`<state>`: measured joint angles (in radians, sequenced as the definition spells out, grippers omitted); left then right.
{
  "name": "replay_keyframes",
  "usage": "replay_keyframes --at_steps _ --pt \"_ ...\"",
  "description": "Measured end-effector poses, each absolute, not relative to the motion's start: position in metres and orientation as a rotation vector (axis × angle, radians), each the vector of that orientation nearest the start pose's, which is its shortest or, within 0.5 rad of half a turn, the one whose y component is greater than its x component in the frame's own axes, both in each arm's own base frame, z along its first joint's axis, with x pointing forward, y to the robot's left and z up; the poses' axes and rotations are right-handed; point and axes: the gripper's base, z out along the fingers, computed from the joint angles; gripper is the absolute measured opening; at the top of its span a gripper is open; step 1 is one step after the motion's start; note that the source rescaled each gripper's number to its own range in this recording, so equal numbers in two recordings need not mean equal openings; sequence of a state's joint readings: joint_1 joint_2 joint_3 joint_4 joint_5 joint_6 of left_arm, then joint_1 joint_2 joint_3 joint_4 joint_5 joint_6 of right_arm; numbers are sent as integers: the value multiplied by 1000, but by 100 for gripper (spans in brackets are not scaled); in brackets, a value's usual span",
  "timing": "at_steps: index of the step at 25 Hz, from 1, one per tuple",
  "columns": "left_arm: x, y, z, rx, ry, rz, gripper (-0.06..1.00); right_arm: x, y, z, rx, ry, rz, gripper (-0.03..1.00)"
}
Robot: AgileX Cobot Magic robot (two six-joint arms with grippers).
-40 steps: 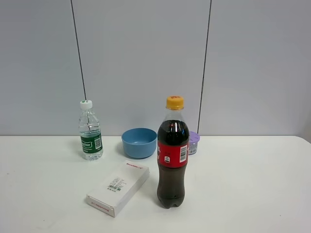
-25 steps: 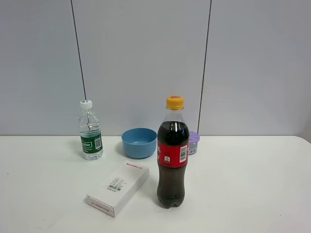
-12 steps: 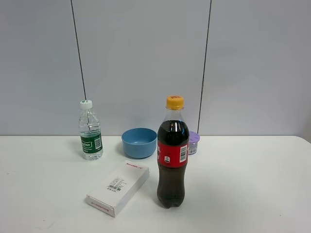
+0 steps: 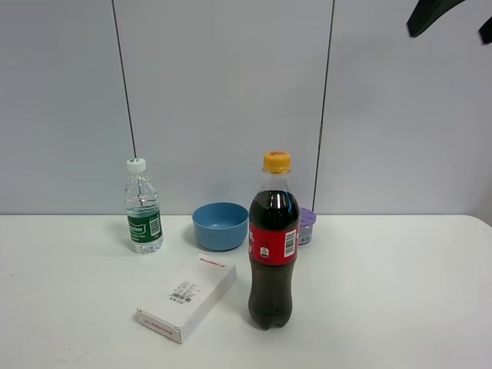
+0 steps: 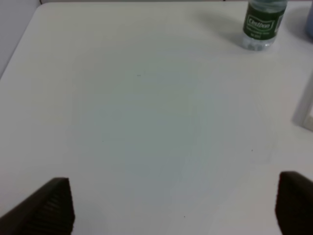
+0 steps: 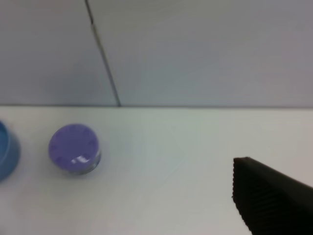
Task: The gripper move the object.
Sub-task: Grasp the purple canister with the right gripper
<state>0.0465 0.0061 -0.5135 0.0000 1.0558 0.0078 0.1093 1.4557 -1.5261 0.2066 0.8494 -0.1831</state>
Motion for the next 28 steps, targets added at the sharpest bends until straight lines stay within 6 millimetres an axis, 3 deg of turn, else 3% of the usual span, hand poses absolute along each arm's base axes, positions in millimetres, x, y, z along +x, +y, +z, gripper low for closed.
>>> replay_keyframes --at_steps 7,11,17,28 --pt "-5 0 281 -39 2032 34 100 413 87 341 -309 2475 309 100" --pt "-5 0 281 -39 2032 34 100 448 114 304 -383 2581 332 100" --pt "-5 0 281 -39 2032 34 100 473 149 269 -493 2613 262 100" --pt "-5 0 281 -39 2032 34 100 502 154 189 -490 2653 183 100"
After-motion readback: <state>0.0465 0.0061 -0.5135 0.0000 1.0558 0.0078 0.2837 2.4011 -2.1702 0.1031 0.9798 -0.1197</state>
